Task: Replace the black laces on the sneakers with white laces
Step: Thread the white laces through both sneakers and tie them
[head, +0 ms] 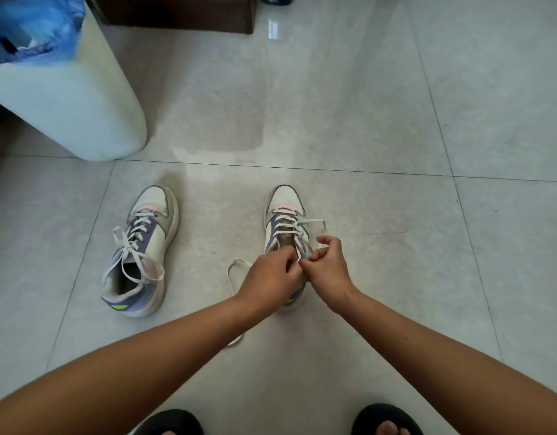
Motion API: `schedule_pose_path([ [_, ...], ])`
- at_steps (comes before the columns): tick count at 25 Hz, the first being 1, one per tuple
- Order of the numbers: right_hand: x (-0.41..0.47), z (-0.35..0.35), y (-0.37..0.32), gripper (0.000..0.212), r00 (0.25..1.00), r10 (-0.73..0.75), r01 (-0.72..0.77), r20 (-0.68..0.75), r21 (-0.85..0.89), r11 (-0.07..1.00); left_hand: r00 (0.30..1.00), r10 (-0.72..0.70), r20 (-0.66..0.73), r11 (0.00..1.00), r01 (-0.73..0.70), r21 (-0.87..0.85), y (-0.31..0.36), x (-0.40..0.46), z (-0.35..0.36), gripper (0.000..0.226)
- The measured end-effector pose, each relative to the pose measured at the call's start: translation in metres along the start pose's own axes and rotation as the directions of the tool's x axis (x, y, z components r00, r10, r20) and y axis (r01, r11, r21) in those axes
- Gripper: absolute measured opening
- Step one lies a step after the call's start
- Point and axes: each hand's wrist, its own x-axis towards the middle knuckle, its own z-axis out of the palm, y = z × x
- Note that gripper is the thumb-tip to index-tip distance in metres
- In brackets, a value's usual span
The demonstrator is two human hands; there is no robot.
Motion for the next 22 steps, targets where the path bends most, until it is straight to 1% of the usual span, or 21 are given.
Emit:
schedule_pose_path([
  [1,0.0,0.0,0.003,0.053,1.0,-0.008,0.008,0.005,-0.009,1.0,0.996,0.085,0.029,0.995,-0.086,0.056,-0.005,-0.007,-0.006,0.013],
  [2,0.0,0.0,0.005,0.05,1.0,-0.021,0.021,0.014,-0.02,1.0,0.989,0.14,0.054,0.985,-0.145,0.094,-0.012,-0.014,-0.011,0.011],
  [3,0.0,0.0,0.006,0.047,0.999,-0.037,0.038,0.023,-0.033,0.999,0.985,0.154,0.073,0.98,-0.162,0.113,-0.019,-0.018,-0.016,0.009],
  [5,0.0,0.0,0.008,0.043,0.997,-0.066,0.068,0.032,-0.064,0.996,0.989,0.115,0.093,0.986,-0.125,0.114,-0.031,-0.021,-0.021,0.007],
  [7,0.0,0.001,0.007,0.041,0.996,-0.087,0.09,0.029,-0.08,0.993,0.991,0.085,0.105,0.991,-0.095,0.093,-0.036,-0.02,-0.02,0.01],
  [14,-0.001,0.0,0.006,0.041,0.995,-0.088,0.091,0.051,-0.058,0.994,0.991,0.098,0.093,0.989,-0.108,0.102,-0.039,-0.017,-0.013,0.008],
  [16,0.0,-0.001,0.006,0.043,0.994,-0.09,0.094,0.057,-0.059,0.994,0.992,0.082,0.099,0.988,-0.093,0.121,-0.035,-0.017,-0.014,0.012],
  [17,0.0,-0.001,0.006,0.044,0.993,-0.096,0.1,0.063,-0.07,0.993,0.994,0.067,0.081,0.985,-0.078,0.153,-0.033,-0.015,-0.016,0.018],
  [19,-0.001,-0.001,0.003,0.047,0.987,-0.141,0.15,0.076,-0.132,0.98,0.999,0.039,-0.03,0.974,-0.031,0.224,-0.027,-0.004,-0.021,0.027],
  [21,0.0,-0.001,-0.003,0.047,0.975,-0.198,0.215,0.098,-0.205,0.955,0.99,-0.002,-0.139,0.976,0.033,0.215,-0.024,0.013,-0.025,0.023],
  [22,0.002,-0.002,-0.006,0.044,0.974,-0.191,0.213,0.12,-0.212,0.954,0.988,-0.032,-0.151,0.98,0.06,0.189,-0.023,0.021,-0.025,0.019],
])
